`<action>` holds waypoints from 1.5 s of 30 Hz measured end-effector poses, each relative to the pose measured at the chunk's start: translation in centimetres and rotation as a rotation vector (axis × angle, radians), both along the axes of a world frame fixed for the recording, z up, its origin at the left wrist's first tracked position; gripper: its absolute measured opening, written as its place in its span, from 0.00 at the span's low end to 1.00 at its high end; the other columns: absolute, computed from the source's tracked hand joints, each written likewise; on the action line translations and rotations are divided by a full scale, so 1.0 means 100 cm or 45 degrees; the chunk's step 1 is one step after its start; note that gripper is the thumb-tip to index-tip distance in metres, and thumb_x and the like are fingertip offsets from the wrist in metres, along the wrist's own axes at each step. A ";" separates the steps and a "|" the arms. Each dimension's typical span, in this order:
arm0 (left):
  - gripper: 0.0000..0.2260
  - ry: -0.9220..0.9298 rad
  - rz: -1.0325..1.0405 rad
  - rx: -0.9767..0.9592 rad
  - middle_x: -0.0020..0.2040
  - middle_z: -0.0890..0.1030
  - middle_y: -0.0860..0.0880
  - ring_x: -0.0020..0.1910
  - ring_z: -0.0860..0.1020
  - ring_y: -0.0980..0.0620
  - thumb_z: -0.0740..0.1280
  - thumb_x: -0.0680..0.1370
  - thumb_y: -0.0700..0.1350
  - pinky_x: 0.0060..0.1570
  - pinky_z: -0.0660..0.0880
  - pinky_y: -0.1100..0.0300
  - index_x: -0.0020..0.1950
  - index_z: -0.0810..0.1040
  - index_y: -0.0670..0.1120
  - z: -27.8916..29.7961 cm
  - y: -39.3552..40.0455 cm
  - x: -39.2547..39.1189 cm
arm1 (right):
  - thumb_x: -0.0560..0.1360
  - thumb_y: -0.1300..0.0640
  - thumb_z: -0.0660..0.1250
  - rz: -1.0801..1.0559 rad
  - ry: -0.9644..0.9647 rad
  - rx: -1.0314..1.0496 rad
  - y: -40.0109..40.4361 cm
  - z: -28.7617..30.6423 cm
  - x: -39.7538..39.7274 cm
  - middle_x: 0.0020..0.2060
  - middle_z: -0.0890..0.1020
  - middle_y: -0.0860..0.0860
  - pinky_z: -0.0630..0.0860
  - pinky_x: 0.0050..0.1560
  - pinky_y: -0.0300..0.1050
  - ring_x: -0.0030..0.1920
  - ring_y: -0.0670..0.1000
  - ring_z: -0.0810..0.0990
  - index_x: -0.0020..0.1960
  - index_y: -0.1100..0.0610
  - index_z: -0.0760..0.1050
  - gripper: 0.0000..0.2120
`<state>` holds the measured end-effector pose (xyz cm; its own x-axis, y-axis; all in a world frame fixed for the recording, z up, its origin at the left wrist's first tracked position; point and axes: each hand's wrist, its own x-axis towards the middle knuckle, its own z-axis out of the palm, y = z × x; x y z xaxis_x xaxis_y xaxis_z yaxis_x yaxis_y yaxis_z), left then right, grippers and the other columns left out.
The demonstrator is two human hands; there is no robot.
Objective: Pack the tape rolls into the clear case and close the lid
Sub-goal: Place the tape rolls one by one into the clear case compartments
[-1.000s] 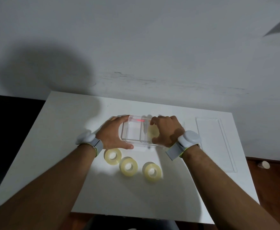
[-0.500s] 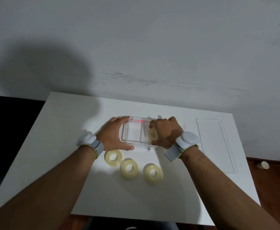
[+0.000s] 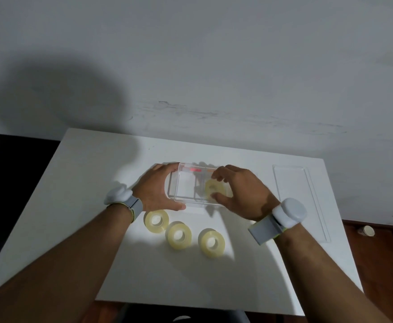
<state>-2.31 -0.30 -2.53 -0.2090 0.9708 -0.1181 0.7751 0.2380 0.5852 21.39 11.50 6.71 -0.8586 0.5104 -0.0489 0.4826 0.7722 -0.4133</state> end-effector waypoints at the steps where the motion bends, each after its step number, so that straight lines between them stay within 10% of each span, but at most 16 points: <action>1: 0.51 0.003 0.001 -0.003 0.65 0.72 0.61 0.66 0.70 0.55 0.76 0.54 0.71 0.66 0.71 0.53 0.73 0.61 0.62 0.000 0.000 0.000 | 0.71 0.46 0.70 0.028 0.028 -0.037 -0.007 0.003 0.004 0.49 0.80 0.48 0.76 0.48 0.44 0.46 0.49 0.79 0.56 0.50 0.73 0.16; 10: 0.51 -0.006 0.001 0.000 0.67 0.73 0.59 0.66 0.70 0.54 0.76 0.53 0.73 0.66 0.73 0.50 0.73 0.61 0.62 0.000 0.001 0.001 | 0.63 0.36 0.73 0.335 -0.332 -0.177 -0.060 -0.013 0.021 0.57 0.76 0.45 0.76 0.51 0.45 0.53 0.49 0.76 0.62 0.46 0.69 0.32; 17: 0.52 0.011 0.021 -0.028 0.67 0.72 0.58 0.66 0.70 0.54 0.75 0.53 0.73 0.66 0.72 0.52 0.73 0.60 0.62 -0.001 0.001 0.001 | 0.62 0.50 0.74 0.335 -0.433 -0.251 -0.067 -0.032 0.027 0.54 0.72 0.49 0.76 0.49 0.52 0.50 0.53 0.71 0.58 0.49 0.71 0.26; 26: 0.49 0.009 0.020 0.014 0.64 0.73 0.60 0.64 0.71 0.54 0.76 0.53 0.72 0.63 0.73 0.53 0.71 0.62 0.63 0.004 0.001 0.003 | 0.61 0.54 0.77 0.328 -0.230 -0.394 -0.060 -0.017 0.024 0.53 0.75 0.52 0.74 0.53 0.50 0.52 0.53 0.74 0.57 0.53 0.75 0.26; 32: 0.50 0.009 0.011 -0.002 0.66 0.73 0.59 0.65 0.71 0.54 0.76 0.54 0.72 0.64 0.72 0.53 0.72 0.63 0.61 0.003 0.001 0.003 | 0.58 0.58 0.78 0.143 0.156 -0.218 -0.021 0.021 0.011 0.51 0.78 0.50 0.69 0.51 0.31 0.51 0.50 0.76 0.57 0.56 0.78 0.27; 36: 0.50 0.009 0.013 -0.007 0.66 0.73 0.59 0.65 0.70 0.55 0.76 0.54 0.72 0.65 0.71 0.54 0.72 0.62 0.62 0.003 0.001 0.002 | 0.61 0.55 0.76 -0.103 0.087 -0.071 0.004 0.023 0.000 0.53 0.77 0.52 0.77 0.51 0.50 0.51 0.55 0.78 0.58 0.53 0.76 0.26; 45: 0.49 -0.002 0.017 -0.014 0.65 0.72 0.61 0.65 0.71 0.55 0.75 0.53 0.72 0.65 0.72 0.53 0.70 0.60 0.64 0.002 0.000 0.002 | 0.65 0.50 0.72 -0.110 -0.298 0.000 0.011 -0.009 -0.022 0.55 0.77 0.48 0.66 0.60 0.50 0.53 0.54 0.78 0.62 0.51 0.73 0.27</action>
